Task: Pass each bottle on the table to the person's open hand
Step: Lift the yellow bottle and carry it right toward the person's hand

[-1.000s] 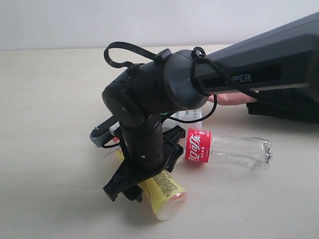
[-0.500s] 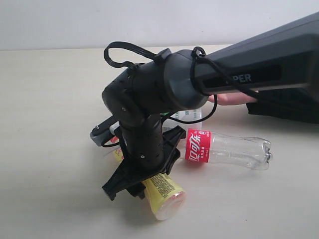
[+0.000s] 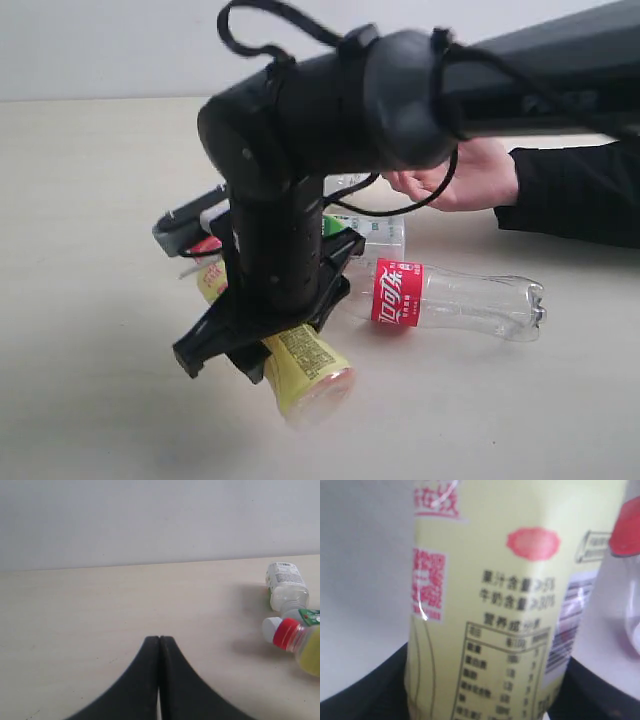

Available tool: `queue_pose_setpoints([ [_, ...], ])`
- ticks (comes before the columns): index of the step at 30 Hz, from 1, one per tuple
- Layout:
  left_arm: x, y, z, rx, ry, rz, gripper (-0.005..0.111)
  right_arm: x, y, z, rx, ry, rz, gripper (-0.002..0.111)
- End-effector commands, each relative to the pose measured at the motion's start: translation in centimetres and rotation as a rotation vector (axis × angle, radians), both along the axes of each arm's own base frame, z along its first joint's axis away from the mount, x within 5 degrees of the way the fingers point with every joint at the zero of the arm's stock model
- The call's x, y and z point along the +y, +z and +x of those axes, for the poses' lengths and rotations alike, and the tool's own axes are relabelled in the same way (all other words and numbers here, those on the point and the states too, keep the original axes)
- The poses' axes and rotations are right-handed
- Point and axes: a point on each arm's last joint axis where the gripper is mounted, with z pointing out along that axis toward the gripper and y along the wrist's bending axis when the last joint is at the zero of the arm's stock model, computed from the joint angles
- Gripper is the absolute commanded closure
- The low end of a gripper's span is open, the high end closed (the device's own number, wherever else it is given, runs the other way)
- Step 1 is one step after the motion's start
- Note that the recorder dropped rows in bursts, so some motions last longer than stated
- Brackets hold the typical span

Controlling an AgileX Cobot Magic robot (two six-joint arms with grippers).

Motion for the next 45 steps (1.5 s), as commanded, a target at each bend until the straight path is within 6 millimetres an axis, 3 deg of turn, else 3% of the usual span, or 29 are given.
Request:
queue_pose_setpoints([
  [1, 0.0, 0.0, 0.0, -0.009, 0.001, 0.005, 0.107, -1.0, 6.3, -1.1, -0.061, 0.026, 0.130, 0.108],
  [3, 0.0, 0.0, 0.0, -0.009, 0.001, 0.005, 0.107, -2.5, 10.3, -2.2, -0.105, 0.036, 0.180, 0.108],
  [7, 0.0, 0.0, 0.0, -0.009, 0.001, 0.005, 0.107, -5.1, 14.8, -3.6, -0.186, 0.049, 0.227, 0.108],
  [12, 0.0, 0.0, 0.0, -0.009, 0.001, 0.005, 0.107, -7.8, 17.8, -4.1, -0.318, 0.036, 0.198, 0.108],
  [17, 0.0, 0.0, 0.0, -0.009, 0.001, 0.005, 0.107, -10.1, 19.5, -3.5, -0.373, -0.025, 0.226, 0.108],
  [21, 0.0, 0.0, 0.0, -0.009, 0.001, 0.005, 0.107, -12.5, 19.9, -2.3, -0.392, -0.116, 0.223, 0.108],
  [31, 0.0, 0.0, 0.0, -0.009, 0.001, 0.005, 0.107, -19.0, 17.8, 0.3, -0.367, -0.357, 0.122, 0.108],
  [45, 0.0, 0.0, 0.0, -0.009, 0.001, 0.005, 0.107, -18.9, 17.2, 1.1, -0.359, -0.380, 0.119, 0.108],
])
